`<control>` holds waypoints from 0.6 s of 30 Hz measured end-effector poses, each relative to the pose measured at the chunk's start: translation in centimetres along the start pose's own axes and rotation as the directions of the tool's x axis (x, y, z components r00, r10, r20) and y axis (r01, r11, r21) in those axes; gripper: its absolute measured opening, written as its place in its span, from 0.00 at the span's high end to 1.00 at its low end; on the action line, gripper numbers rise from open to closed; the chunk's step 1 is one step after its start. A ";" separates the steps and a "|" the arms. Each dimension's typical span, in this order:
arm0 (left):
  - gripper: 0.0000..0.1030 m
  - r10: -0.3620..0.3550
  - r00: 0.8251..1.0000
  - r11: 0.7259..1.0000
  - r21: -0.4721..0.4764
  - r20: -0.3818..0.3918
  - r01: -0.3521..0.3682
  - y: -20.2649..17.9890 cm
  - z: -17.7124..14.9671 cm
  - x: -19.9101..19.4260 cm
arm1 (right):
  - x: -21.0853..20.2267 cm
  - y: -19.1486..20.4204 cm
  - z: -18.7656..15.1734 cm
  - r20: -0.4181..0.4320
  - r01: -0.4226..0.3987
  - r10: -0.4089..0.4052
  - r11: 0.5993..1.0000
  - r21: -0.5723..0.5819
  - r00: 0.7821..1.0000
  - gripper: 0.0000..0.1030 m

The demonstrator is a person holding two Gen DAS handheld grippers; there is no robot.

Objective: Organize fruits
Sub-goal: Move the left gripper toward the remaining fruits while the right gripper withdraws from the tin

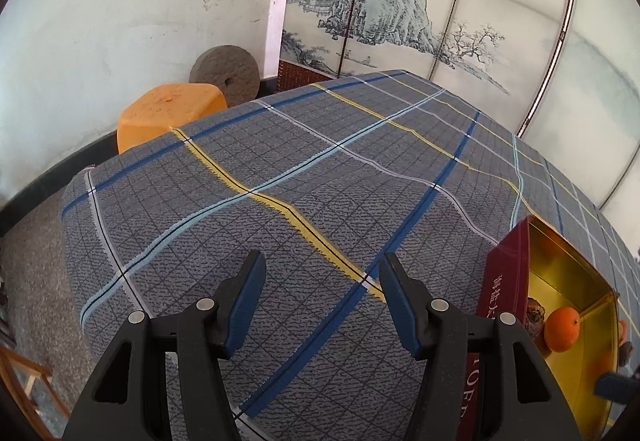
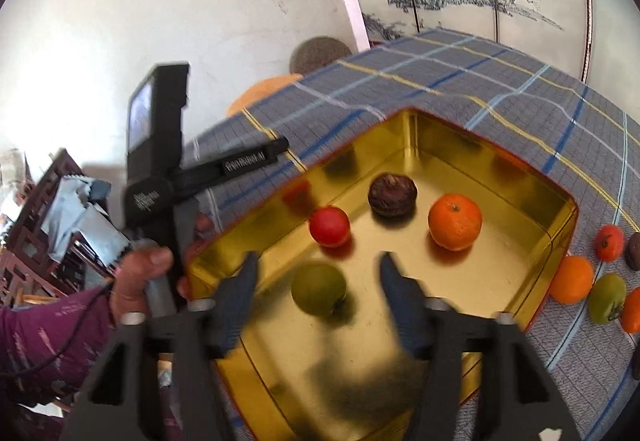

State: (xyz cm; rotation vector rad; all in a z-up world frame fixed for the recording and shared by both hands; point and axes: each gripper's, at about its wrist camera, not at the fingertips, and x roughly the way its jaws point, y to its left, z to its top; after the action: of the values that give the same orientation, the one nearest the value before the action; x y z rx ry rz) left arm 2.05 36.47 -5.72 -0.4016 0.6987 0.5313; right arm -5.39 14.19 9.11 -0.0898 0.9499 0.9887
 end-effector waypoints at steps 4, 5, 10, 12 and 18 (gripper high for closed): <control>0.42 0.007 1.000 1.000 0.014 0.007 -0.007 -0.2 0.0 0.0 | -1.7 0.3 -0.1 0.047 0.002 -0.001 1.000 -0.009 0.999 0.26; 0.42 0.008 1.000 1.000 0.017 0.006 -0.008 -0.2 0.1 0.0 | -2.4 0.3 -0.4 0.066 0.014 -0.013 1.000 -0.012 0.998 0.24; 0.42 0.011 1.000 1.000 0.017 0.005 -0.012 -0.3 0.1 0.0 | -7.1 -1.5 -2.7 0.182 0.131 -0.137 0.990 0.046 0.974 0.07; 0.42 0.011 1.000 1.000 0.020 0.004 -0.011 -0.3 0.1 0.0 | -9.3 -2.8 -4.2 0.238 0.154 -0.172 0.984 0.089 0.956 0.00; 0.42 0.015 1.000 1.000 0.019 0.005 -0.015 -0.4 0.1 0.0 | -14.4 -9.3 -8.7 0.173 0.309 -0.350 0.924 0.227 0.921 0.00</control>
State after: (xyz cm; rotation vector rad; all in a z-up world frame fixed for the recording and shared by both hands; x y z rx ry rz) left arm 2.31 36.22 -5.56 -0.3775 0.7022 0.5397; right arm -6.92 -4.89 10.99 0.0199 0.7989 0.5742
